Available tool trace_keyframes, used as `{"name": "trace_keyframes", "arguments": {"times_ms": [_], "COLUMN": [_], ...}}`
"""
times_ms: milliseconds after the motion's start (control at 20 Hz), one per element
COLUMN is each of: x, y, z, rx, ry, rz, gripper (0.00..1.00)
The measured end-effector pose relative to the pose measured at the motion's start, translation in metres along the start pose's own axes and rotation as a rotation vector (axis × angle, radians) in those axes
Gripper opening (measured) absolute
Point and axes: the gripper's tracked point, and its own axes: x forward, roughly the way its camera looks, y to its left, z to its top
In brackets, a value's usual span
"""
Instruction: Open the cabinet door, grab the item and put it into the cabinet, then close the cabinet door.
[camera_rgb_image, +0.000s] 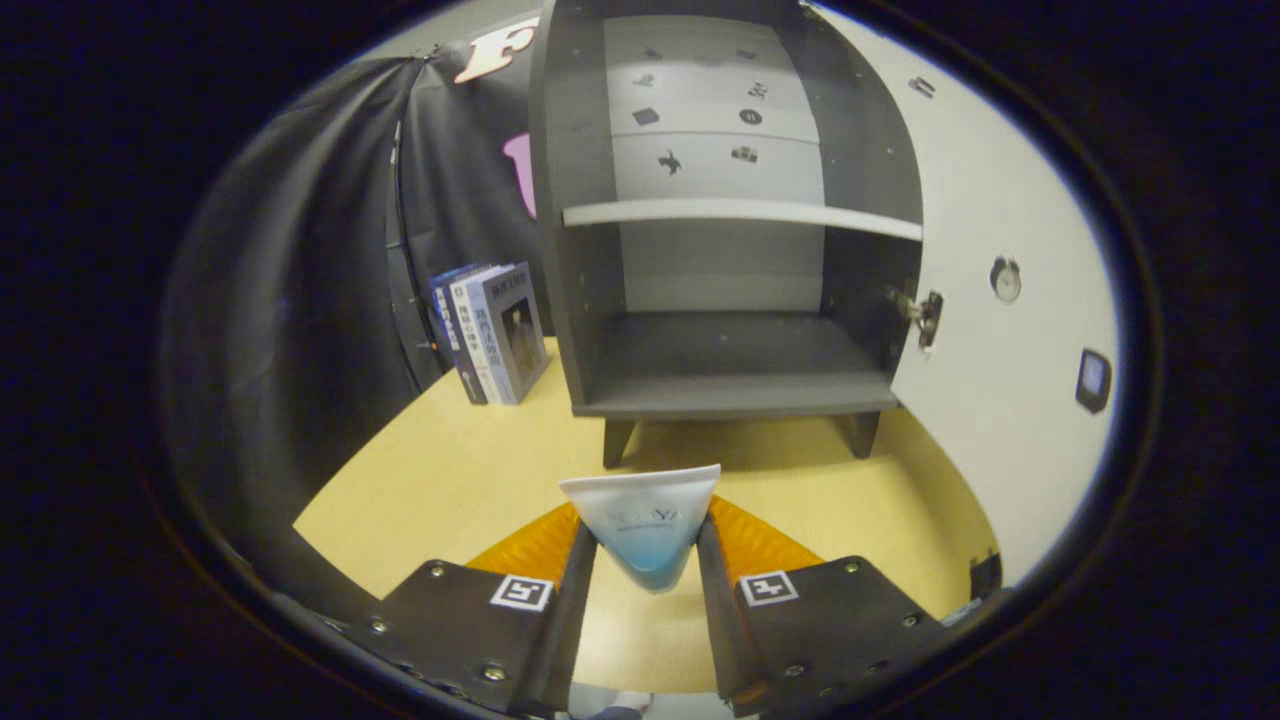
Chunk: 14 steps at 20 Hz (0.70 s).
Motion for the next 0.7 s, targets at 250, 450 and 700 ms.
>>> {"name": "trace_keyframes", "arguments": {"times_ms": [250,450,700], "x": [-0.005,0.015,0.064], "y": [-0.023,-0.041,-0.054], "z": [0.109,0.198,0.271], "rx": [-0.015,-0.021,-0.014], "ry": [-0.101,-0.182,-0.258], "rz": [-0.019,-0.032,-0.054], "gripper": [0.53,0.53,0.53]}}
